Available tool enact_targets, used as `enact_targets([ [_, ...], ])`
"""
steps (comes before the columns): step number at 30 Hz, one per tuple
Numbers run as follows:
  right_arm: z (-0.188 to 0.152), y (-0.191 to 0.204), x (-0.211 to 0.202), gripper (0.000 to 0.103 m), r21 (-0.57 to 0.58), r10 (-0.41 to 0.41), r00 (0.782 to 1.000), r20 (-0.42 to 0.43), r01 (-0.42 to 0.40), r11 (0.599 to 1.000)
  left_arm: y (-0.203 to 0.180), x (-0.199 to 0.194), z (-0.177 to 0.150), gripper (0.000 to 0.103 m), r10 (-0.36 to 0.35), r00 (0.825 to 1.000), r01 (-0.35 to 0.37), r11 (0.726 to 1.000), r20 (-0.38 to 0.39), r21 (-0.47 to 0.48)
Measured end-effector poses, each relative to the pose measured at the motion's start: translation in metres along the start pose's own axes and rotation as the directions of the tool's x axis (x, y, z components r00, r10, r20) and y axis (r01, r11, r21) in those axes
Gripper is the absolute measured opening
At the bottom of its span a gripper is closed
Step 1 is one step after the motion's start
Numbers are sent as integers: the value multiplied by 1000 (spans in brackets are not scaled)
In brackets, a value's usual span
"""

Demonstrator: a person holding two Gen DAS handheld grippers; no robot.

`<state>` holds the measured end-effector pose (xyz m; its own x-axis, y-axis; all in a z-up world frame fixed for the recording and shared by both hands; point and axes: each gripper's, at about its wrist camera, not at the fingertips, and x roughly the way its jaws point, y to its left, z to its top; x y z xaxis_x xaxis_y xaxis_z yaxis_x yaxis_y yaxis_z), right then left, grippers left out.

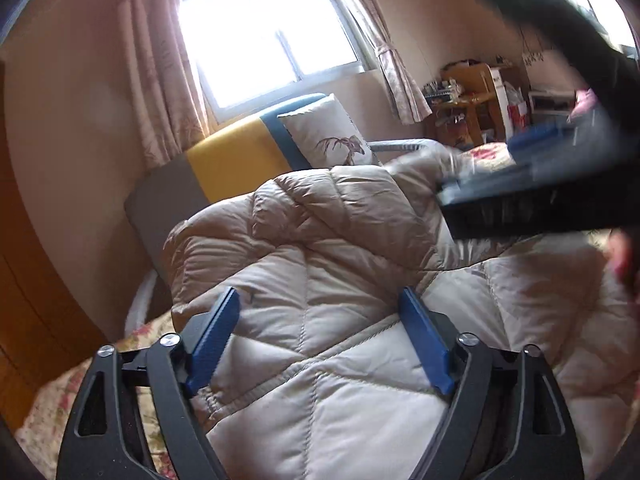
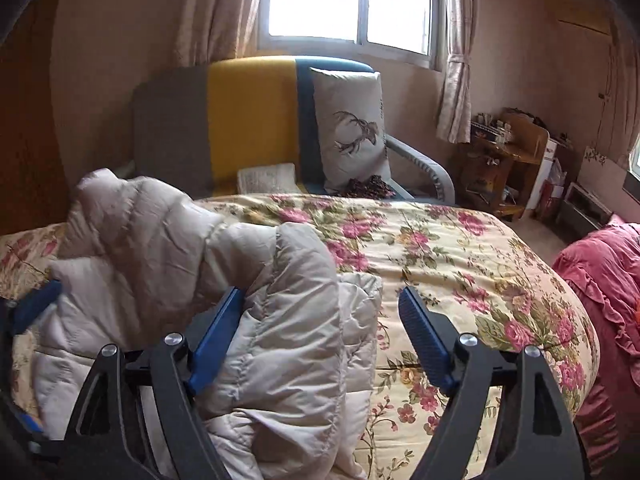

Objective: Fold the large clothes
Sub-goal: 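Release the jacket with the left tool and press the folded bundle down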

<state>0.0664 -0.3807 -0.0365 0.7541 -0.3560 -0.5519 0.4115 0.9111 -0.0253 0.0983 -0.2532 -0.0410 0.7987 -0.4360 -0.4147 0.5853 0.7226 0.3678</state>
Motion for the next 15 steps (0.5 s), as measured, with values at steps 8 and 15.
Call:
enact_targets([
  [8, -52, -46, 36, 85, 205, -36, 996, -80, 52, 977, 59, 15, 46, 92, -137, 980, 104, 971, -145, -216],
  [15, -46, -33, 45, 85, 145, -35, 993, -113, 51, 988, 36, 97, 75, 93, -32, 953, 18, 999, -302, -48],
])
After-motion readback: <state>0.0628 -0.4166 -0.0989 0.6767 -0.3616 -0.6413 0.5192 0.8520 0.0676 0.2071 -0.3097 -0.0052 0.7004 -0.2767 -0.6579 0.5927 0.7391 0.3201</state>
